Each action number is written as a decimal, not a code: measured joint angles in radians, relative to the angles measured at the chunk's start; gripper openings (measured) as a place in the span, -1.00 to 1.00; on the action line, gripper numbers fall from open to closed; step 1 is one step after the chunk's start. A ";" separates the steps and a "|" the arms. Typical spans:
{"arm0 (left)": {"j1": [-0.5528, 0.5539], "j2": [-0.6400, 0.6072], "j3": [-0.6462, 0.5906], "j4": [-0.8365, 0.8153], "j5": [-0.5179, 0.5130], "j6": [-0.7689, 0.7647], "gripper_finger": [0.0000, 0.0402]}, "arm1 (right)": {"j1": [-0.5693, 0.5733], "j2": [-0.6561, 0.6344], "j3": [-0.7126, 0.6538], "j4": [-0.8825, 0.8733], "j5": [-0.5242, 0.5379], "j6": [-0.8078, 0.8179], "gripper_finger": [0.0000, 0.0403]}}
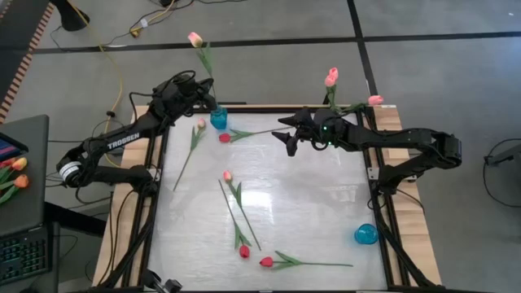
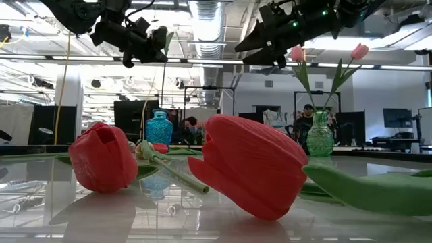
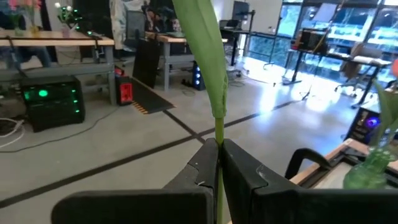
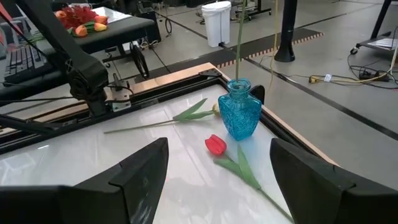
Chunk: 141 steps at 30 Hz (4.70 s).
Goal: Sort flowers into vase by color
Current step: Put the bottom right light pink flower into the top blue vase, then put the top light pink flower into the top blue vase
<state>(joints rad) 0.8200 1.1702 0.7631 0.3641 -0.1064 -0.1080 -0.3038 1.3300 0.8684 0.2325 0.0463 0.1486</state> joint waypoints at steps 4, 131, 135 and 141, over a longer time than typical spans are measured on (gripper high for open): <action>0.001 0.009 -0.009 -0.003 -0.011 0.008 -1.00 | 0.000 0.000 0.000 0.000 -0.002 0.000 0.53; -0.142 0.086 -0.180 -1.050 -0.049 -0.331 -0.40 | 0.016 0.000 0.000 -0.015 -0.076 -0.079 0.53; -0.142 0.147 -0.180 -1.022 -0.057 -0.307 -0.40 | 0.016 0.000 0.000 -0.016 -0.077 -0.078 0.53; -0.122 0.204 -0.175 -1.014 -0.034 -0.303 -0.40 | 0.027 0.000 0.000 -0.019 -0.077 -0.078 0.53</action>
<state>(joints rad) 0.6980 1.3740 0.5885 -0.6496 -0.1405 -0.4112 -0.2773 1.3304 0.8684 0.2138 -0.0311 0.0706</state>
